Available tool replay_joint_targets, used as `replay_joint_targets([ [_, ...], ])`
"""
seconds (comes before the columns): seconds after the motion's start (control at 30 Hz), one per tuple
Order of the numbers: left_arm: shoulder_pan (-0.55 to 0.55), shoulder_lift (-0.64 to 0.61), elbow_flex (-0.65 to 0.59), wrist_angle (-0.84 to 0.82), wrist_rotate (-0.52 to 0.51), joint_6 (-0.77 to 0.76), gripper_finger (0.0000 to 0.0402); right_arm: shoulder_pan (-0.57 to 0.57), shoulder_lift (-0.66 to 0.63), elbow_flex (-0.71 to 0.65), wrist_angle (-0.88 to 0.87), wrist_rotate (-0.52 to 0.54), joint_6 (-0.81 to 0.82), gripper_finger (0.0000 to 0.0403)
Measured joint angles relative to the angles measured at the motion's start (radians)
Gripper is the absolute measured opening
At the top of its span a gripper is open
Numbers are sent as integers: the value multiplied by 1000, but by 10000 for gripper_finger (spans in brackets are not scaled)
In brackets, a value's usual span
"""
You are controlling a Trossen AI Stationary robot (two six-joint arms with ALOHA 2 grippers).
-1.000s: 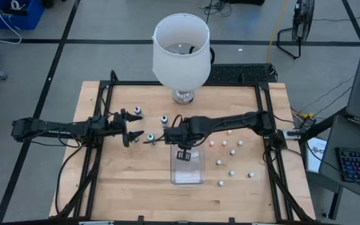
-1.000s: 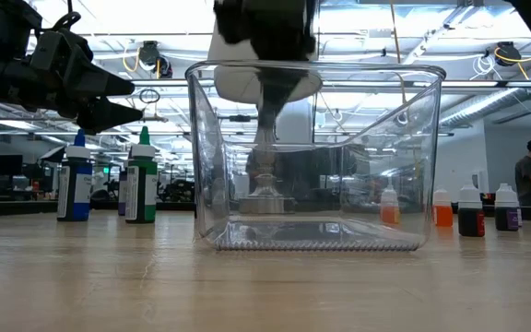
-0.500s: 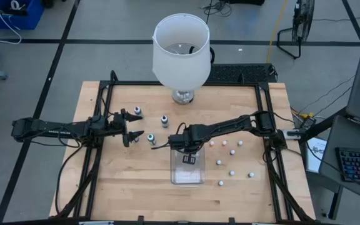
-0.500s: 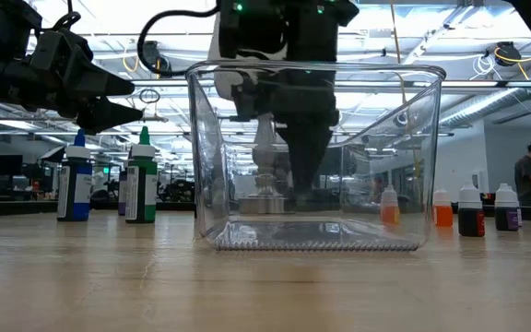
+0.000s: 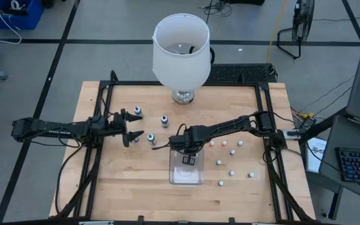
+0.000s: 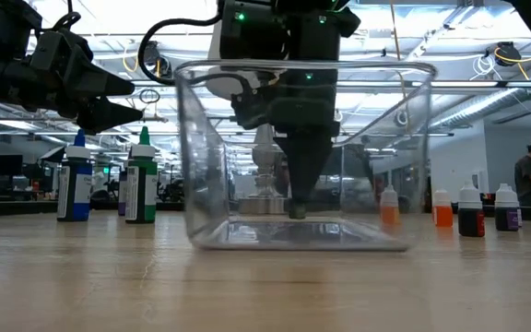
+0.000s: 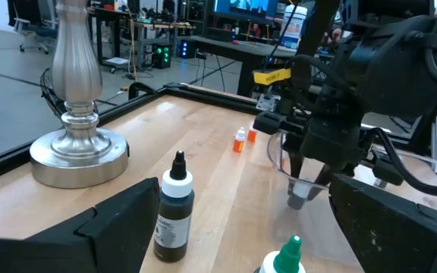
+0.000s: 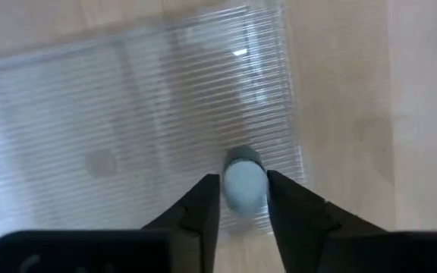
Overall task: Pick & Place food coloring
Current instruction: Put the green food coloring bottle into the bin, then put the orange food coloring bottle into the bin
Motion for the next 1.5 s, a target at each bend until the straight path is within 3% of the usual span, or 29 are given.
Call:
replay_joint_targets([
  [0.2,0,0,0,0,0,0,379,0,0,0,-2,-2,9,139],
  [0.3,0,0,0,0,0,0,379,0,-17,0,-8,-54,20,144],
  [0.4,0,0,0,0,0,0,379,-1,-57,3,-12,-101,63,143],
  [0.63,0,0,0,0,0,0,379,-2,-206,3,-14,-99,114,141],
  [0.83,0,0,0,0,0,0,379,0,-342,4,-73,47,117,141],
  [1.1,0,0,0,0,0,0,379,-9,-410,5,-356,260,70,141],
  [1.27,0,0,0,0,0,0,379,-71,-405,-46,-395,211,88,157],
  [1.5,0,0,0,0,0,0,379,-200,-403,-244,-343,167,89,214],
])
